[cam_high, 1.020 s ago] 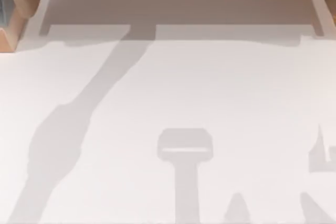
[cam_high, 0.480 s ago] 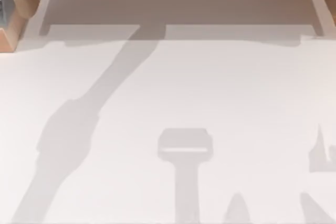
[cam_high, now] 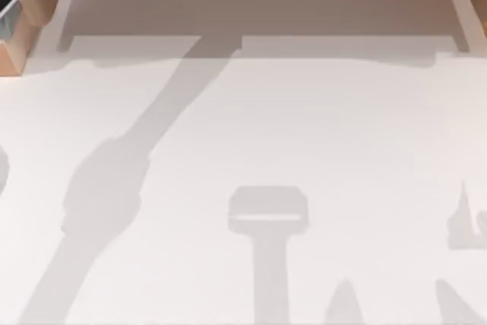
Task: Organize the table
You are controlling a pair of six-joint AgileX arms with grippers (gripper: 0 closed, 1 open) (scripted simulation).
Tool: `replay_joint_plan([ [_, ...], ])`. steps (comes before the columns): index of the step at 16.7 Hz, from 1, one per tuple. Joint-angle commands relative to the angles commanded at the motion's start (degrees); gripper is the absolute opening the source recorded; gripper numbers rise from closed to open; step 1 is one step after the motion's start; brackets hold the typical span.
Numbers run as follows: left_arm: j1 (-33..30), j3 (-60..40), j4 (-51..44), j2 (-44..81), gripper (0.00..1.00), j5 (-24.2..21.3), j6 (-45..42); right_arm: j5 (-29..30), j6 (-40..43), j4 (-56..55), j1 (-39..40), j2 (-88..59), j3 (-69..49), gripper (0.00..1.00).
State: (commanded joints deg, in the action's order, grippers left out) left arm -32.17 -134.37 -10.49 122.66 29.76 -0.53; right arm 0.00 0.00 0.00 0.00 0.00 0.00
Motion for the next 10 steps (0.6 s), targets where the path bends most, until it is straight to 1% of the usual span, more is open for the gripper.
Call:
replay_joint_plan([
  [4,0.1,-0.5,-0.2,0.3,1.0,-0.1,0.0,0.0,0.0,0.0,0.0,0.0,0.0,1.0],
  [10,0.1,-0.5,-0.2,0.3,0.55,-0.1,0.0,0.0,0.0,0.0,0.0,0.0,0.0,1.0],
])
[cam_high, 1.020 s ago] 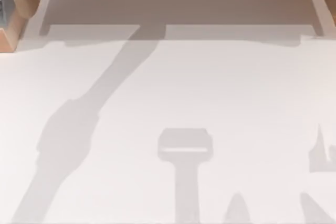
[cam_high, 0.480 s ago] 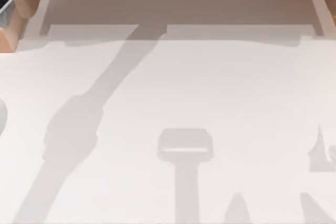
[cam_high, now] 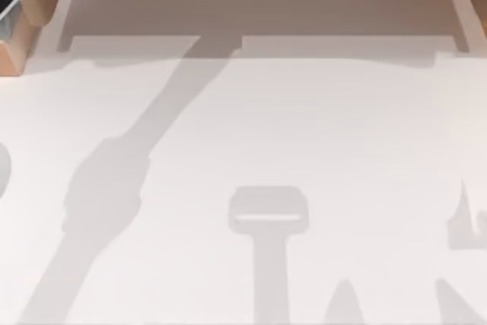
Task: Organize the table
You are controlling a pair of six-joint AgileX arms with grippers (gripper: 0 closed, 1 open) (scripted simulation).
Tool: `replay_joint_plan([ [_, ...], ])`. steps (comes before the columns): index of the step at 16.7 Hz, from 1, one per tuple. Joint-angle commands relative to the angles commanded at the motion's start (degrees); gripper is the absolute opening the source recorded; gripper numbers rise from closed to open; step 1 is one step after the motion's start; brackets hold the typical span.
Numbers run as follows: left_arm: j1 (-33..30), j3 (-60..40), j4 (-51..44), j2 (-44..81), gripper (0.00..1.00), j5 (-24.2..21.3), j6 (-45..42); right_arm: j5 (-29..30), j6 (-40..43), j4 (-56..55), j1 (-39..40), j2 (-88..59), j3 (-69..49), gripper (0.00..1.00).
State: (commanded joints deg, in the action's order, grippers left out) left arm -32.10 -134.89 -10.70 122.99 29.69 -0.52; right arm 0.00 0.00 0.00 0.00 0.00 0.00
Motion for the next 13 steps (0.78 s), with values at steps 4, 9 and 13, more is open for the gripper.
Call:
replay_joint_plan([
  [4,0.0,0.0,0.0,0.0,0.25,0.0,0.0,0.0,0.0,0.0,0.0,0.0,0.0,1.0],
  [9,0.0,0.0,0.0,0.0,0.0,0.0,0.0,0.0,0.0,0.0,0.0,0.0,0.0,1.0],
  [13,0.0,0.0,0.0,0.0,0.0,0.0,0.0,0.0,0.0,0.0,0.0,0.0,0.0,1.0],
])
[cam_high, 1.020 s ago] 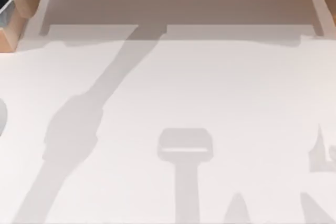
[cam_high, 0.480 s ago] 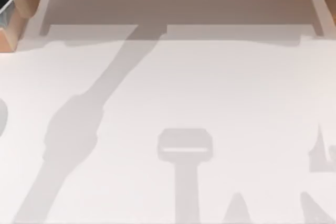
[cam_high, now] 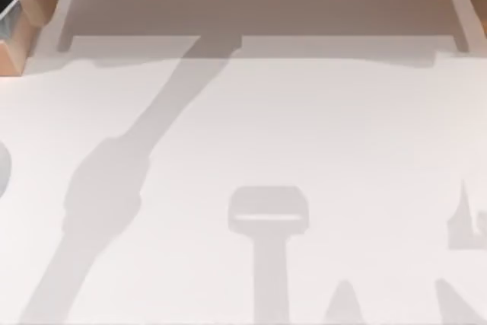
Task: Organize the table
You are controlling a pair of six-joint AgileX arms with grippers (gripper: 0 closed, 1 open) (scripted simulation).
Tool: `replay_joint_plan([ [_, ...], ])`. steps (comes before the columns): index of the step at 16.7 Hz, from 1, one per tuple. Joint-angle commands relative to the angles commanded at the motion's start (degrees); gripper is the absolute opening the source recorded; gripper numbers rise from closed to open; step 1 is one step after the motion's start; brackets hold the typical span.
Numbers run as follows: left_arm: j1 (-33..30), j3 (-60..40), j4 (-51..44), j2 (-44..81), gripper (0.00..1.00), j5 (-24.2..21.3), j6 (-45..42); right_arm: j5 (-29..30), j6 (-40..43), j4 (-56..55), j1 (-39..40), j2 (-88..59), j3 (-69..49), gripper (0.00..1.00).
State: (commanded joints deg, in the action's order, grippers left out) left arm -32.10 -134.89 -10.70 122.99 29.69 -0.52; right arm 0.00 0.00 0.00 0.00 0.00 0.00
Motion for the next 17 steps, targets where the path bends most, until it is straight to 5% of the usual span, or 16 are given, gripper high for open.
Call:
replay_joint_plan([
  [17,-2.5,10.0,1.3,-9.1,0.0,2.6,-0.4,0.0,0.0,0.0,0.0,0.0,0.0,1.0],
])
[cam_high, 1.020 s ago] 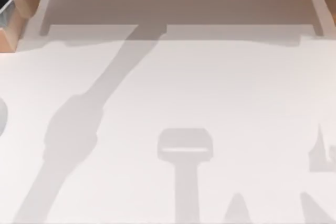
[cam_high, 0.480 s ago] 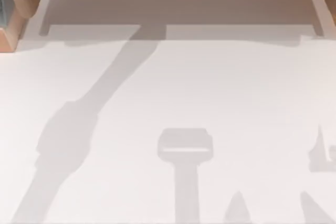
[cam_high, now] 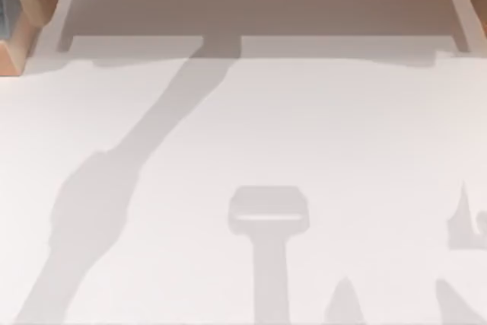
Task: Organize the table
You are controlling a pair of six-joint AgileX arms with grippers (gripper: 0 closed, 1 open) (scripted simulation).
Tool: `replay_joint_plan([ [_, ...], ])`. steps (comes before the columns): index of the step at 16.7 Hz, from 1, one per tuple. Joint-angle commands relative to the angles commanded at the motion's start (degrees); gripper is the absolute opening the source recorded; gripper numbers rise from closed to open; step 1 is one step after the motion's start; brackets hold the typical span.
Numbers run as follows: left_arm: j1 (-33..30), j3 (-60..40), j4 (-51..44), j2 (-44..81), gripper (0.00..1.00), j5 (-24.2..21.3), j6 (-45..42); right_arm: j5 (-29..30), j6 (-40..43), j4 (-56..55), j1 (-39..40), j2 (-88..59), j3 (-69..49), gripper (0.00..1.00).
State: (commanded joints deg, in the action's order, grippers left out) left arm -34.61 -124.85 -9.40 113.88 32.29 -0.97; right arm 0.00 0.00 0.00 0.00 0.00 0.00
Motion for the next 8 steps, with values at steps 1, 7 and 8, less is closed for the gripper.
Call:
replay_joint_plan([
  [1,0.1,0.4,0.1,-0.9,0.0,-0.4,-0.4,0.0,0.0,0.0,0.0,0.0,0.0,1.0],
  [7,3.8,8.0,0.2,-15.3,0.0,-5.8,-8.1,0.0,0.0,0.0,0.0,0.0,0.0,1.0],
  [8,5.0,10.0,0.2,-18.4,0.0,-7.0,-10.1,0.0,0.0,0.0,0.0,0.0,0.0,1.0],
])
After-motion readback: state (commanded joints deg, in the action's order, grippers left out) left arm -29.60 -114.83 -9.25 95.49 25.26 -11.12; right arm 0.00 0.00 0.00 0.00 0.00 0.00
